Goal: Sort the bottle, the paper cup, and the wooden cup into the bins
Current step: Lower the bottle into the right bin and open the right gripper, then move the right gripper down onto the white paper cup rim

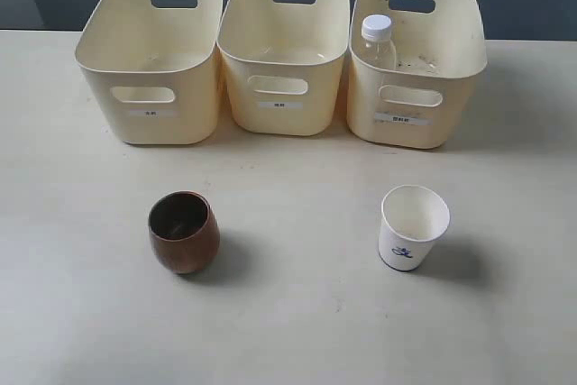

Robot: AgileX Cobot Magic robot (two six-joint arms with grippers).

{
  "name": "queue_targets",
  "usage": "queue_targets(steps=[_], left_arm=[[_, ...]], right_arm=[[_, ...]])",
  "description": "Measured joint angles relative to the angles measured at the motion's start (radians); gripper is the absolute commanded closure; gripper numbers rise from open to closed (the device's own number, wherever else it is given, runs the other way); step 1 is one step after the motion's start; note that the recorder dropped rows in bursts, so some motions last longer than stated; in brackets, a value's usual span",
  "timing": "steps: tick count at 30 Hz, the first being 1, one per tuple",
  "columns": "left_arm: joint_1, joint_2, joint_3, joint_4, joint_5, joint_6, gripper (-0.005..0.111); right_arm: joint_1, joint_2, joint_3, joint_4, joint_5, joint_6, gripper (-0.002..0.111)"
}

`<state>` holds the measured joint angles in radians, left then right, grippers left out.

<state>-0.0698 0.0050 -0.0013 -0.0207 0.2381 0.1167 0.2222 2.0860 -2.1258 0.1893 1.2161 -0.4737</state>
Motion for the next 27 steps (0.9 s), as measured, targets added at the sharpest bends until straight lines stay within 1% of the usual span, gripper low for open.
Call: queue_targets(steps=[6,10,15,22,27], left_arm=[[0.0,0.0,0.0,0.0,0.0,0.0,0.107],[0.0,0.0,0.0,0.0,0.0,0.0,0.107],[0.0,0.0,0.0,0.0,0.0,0.0,0.107],[0.0,0.0,0.0,0.0,0.0,0.0,0.107],[0.0,0.0,0.0,0.0,0.0,0.0,0.107]], right_arm=[[0.007,-0.139,0.0,0.0,0.0,0.025,0.052],[0.042,-0.252,0.052,-0.018,0.0,0.037,0.052],[0.131,-0.395,0.212,-0.098,0.0,0.04,0.052],[0.241,-0.563,0.497,-0.12,0.002,0.072,0.051],[0.3,-0.646,0.696,-0.123,0.006,0.096,0.051]])
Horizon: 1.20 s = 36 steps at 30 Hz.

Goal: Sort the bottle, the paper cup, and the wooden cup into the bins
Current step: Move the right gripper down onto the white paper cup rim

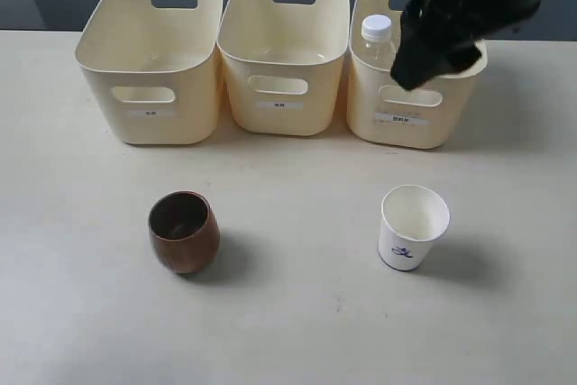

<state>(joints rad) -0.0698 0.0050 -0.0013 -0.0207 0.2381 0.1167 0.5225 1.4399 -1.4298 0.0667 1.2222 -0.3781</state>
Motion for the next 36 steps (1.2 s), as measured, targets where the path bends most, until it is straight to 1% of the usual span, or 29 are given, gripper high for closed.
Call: queue_targets(steps=[7,15,21,25,29,31,36], left_arm=[[0.0,0.0,0.0,0.0,0.0,0.0,0.107],[0.0,0.0,0.0,0.0,0.0,0.0,0.107],[0.0,0.0,0.0,0.0,0.0,0.0,0.107],[0.0,0.0,0.0,0.0,0.0,0.0,0.107],[0.0,0.0,0.0,0.0,0.0,0.0,0.107],[0.0,0.0,0.0,0.0,0.0,0.0,0.107],[0.0,0.0,0.0,0.0,0.0,0.0,0.107]], right_arm=[[0.051,-0.021,0.187,0.034,0.004,0.016,0.051],[0.069,-0.021,0.305,0.02,0.004,0.019,0.051],[0.069,-0.017,0.325,0.018,0.006,0.019,0.051],[0.069,0.028,0.325,0.026,0.006,0.019,0.051],[0.093,0.089,0.325,0.028,0.006,0.019,0.051],[0.12,0.131,0.325,0.017,0.004,0.019,0.051],[0.133,0.219,0.326,-0.028,-0.074,0.017,0.051]])
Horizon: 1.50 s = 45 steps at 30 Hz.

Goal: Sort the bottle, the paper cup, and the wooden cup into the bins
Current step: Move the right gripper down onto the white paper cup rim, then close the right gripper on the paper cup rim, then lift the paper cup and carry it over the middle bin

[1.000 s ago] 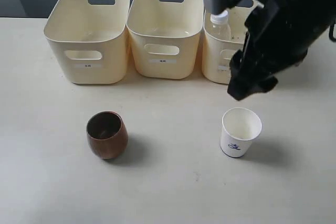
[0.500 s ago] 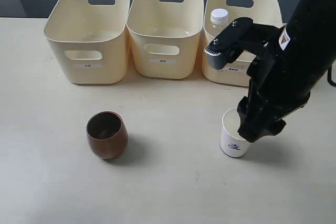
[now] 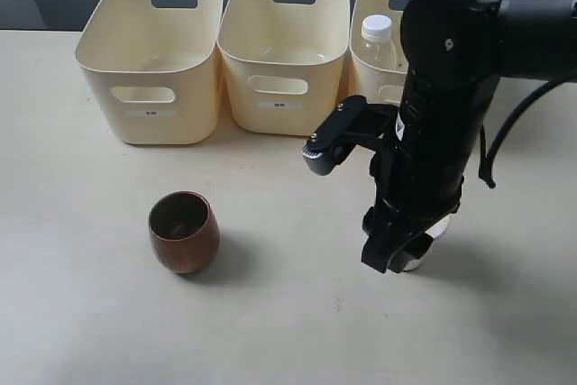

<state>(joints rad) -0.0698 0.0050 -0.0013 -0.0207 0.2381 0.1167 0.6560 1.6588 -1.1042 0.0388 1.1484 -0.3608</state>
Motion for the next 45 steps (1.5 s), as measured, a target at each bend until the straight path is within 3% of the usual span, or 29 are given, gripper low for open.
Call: queue_targets(steps=[17,18,22,32,38,45], left_arm=[[0.0,0.0,0.0,0.0,0.0,0.0,0.107],[0.0,0.0,0.0,0.0,0.0,0.0,0.107],[0.0,0.0,0.0,0.0,0.0,0.0,0.107],[0.0,0.0,0.0,0.0,0.0,0.0,0.107],[0.0,0.0,0.0,0.0,0.0,0.0,0.107],[0.0,0.0,0.0,0.0,0.0,0.0,0.107]], right_arm=[[0.0,0.119,0.0,-0.132,-0.108,0.021,0.054],[0.0,0.128,0.0,-0.132,-0.112,0.026,0.058],[0.0,0.157,0.0,-0.134,-0.123,0.03,0.107],[0.001,0.029,-0.043,-0.182,-0.148,0.035,0.109],[0.002,-0.102,-0.233,-0.186,-0.134,0.028,0.109],[0.002,-0.08,-0.49,-0.186,-0.117,0.024,0.109]])
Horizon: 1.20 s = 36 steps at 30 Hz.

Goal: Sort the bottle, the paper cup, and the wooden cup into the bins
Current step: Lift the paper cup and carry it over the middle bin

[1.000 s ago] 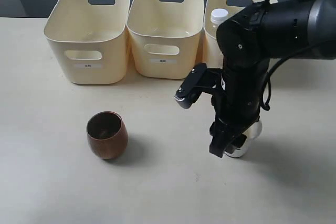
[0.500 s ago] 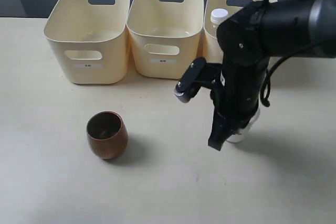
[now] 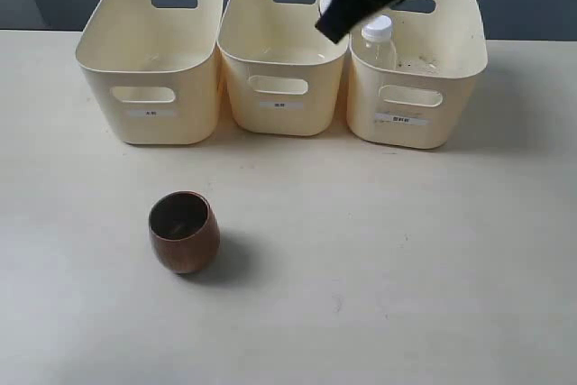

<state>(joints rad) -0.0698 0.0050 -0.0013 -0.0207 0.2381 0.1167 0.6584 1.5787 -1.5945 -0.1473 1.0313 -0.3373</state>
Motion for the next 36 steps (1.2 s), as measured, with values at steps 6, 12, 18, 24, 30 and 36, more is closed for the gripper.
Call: queue_targets(steps=[6,12,18,24,30,36], left_arm=[[0.0,0.0,0.0,0.0,0.0,0.0,0.107],[0.0,0.0,0.0,0.0,0.0,0.0,0.107],[0.0,0.0,0.0,0.0,0.0,0.0,0.107],[0.0,0.0,0.0,0.0,0.0,0.0,0.107],[0.0,0.0,0.0,0.0,0.0,0.0,0.107],[0.0,0.0,0.0,0.0,0.0,0.0,0.107]], right_arm=[[0.0,0.134,-0.158,-0.004,0.013,-0.018,0.109],[-0.002,0.303,-0.292,-0.05,0.0,-0.024,0.109],[-0.043,0.443,-0.41,-0.036,0.0,-0.053,0.109],[-0.09,0.53,-0.478,0.027,-0.005,-0.095,0.109],[-0.124,0.588,-0.514,0.068,-0.03,-0.134,0.109],[-0.168,0.643,-0.55,0.186,-0.053,-0.22,0.109]])
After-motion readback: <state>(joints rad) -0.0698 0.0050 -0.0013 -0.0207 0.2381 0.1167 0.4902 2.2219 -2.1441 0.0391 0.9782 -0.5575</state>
